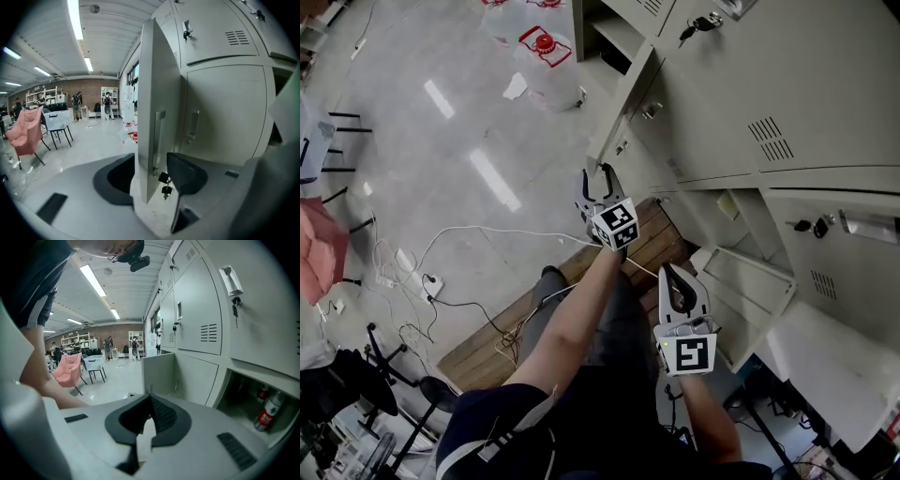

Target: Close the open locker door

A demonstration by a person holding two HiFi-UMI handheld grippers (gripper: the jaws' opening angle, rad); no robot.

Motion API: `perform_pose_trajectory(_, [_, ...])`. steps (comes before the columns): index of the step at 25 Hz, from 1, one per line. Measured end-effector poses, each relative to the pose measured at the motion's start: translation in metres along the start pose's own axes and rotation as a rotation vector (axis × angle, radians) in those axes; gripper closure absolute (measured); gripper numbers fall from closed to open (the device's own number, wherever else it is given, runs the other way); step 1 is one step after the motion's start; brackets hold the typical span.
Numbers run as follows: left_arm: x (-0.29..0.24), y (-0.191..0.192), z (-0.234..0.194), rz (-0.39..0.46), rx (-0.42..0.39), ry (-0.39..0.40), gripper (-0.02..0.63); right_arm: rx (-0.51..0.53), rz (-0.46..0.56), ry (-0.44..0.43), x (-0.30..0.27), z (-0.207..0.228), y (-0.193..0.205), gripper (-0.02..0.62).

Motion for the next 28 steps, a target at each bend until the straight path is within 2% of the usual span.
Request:
perform_pose_trajectory(4, [-0.004, -0.002, 0.002, 0.000, 0.020, -0.020, 0.410, 0.027, -0.024, -0.013, -0.002, 0.001, 0.007, 0.599])
perform_pose_trajectory(10, [-0.011, -0.004, -0.002, -0.007, 0.056, -0.061, 0.460, -0.004, 0.003, -0.016, -0.010, -0.002, 0.007, 0.598])
perform_pose_trajectory(28, [-0.038, -0.023, -0.042, -0.014, 0.057, -0.139, 0.462, -0.004, 0.028, -0.064, -0.043, -0.017, -0.008, 0.598])
Point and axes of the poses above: the fingertips, and each gripper's own axes: x backward along the fingers, z to its right, y out of its underside, the point moved 7 cm from there along x, backward along the fingers, and after that the axes turned 6 degrees about -z, right-handed, at the moved point
